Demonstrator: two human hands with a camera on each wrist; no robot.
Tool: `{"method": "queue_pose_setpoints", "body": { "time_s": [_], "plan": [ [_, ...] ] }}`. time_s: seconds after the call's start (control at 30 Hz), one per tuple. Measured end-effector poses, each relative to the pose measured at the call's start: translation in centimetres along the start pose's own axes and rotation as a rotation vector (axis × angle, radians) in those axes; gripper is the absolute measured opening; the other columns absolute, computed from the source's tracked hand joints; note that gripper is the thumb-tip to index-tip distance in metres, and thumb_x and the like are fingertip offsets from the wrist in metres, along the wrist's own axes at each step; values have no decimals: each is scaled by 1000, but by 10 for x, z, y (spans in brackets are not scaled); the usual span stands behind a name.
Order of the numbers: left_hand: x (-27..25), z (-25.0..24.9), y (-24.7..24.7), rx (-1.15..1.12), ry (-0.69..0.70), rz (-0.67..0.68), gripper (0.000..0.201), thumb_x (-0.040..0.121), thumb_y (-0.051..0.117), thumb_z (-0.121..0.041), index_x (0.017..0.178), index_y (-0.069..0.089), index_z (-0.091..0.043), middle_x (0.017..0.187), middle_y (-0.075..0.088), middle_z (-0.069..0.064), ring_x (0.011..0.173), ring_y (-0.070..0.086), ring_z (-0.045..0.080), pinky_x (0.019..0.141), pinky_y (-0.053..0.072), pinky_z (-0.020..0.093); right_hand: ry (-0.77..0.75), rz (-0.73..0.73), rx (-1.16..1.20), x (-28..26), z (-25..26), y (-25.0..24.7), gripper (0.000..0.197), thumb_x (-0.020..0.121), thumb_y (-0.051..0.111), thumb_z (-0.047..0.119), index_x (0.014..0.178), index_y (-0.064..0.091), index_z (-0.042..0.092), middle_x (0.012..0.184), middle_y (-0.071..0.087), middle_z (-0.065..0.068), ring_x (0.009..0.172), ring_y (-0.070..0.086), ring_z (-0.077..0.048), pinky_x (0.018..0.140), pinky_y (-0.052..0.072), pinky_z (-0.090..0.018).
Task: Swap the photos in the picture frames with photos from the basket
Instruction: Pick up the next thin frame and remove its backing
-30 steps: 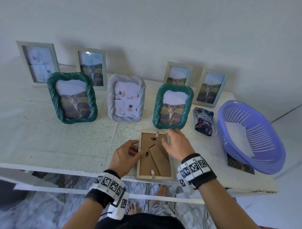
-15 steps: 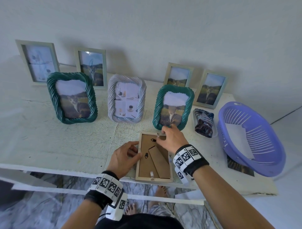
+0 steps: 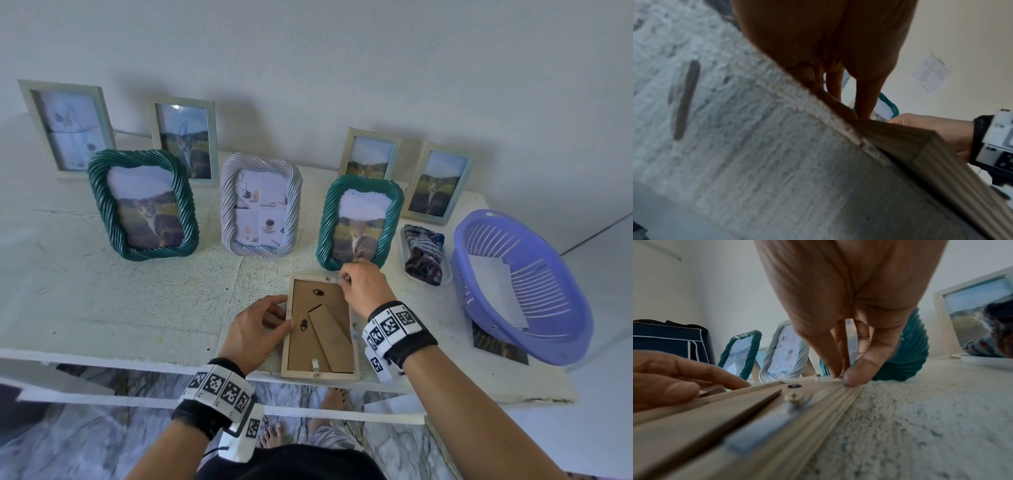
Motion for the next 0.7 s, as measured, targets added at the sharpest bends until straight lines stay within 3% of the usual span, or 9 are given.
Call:
{"method": "queue_pose_setpoints", "body": {
  "time_s": [0.07,0.13,0.27,0.37,0.5,0.6,0.7],
  "plan": [
    [0,0,-1,8,5,-3,41,81,77,-27,120,63,-24,89,66,-9,77,62,0,69,58,26,-28,34,26,-10,5,-4,31,94,59,23,122,60,11,105,61,-10,95,60,-25,80,49,-34],
    [0,0,-1,30,7,-2,41,82,77,-28,120,63,-25,89,65,-11,76,62,-1,71,58,26,-63,40,60,-28,13,-10,38,95,57,28,129,54,14,108,60,-6,96,59,-21,81,48,-30],
    [2,1,-1,34,7,-5,42,82,77,-29,121,63,-24,89,65,-13,76,62,-1,71,59,28,-201,64,43,-79,39,-10,19,95,53,34,98,59,16,93,51,2,80,48,-11,68,42,-22],
    [1,1,-1,35,16,0,43,81,77,-29,121,63,-24,90,64,-13,76,62,-2,69,59,26,-251,199,8,-113,51,13,30,93,47,46,91,60,19,91,49,7,80,46,-9,70,47,-24],
    [1,0,0,32,17,7,43,82,76,-29,123,62,-23,91,64,-11,76,62,-3,67,59,26,-272,163,-83,-132,54,34,45,84,48,60,89,64,19,90,53,6,80,51,-13,66,46,-26],
    [0,0,0,19,7,10,43,82,76,-28,123,62,-22,92,65,-10,76,62,-1,69,59,29,-281,99,-37,-135,56,39,29,86,57,49,89,63,20,88,50,5,79,51,-15,65,44,-27],
    [-1,0,0,5,1,20,43,82,76,-30,122,62,-24,93,65,-7,80,64,5,71,60,36,-305,74,19,-138,60,40,17,91,53,37,88,60,21,85,45,4,79,46,-16,63,41,-28]
  ]
}}
Point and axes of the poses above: each hand's wrist, its own x-axis towards the middle knuckle, its own y-axis out of the palm, z = x × y, the point moved 10 cm from there along x, towards the middle knuckle
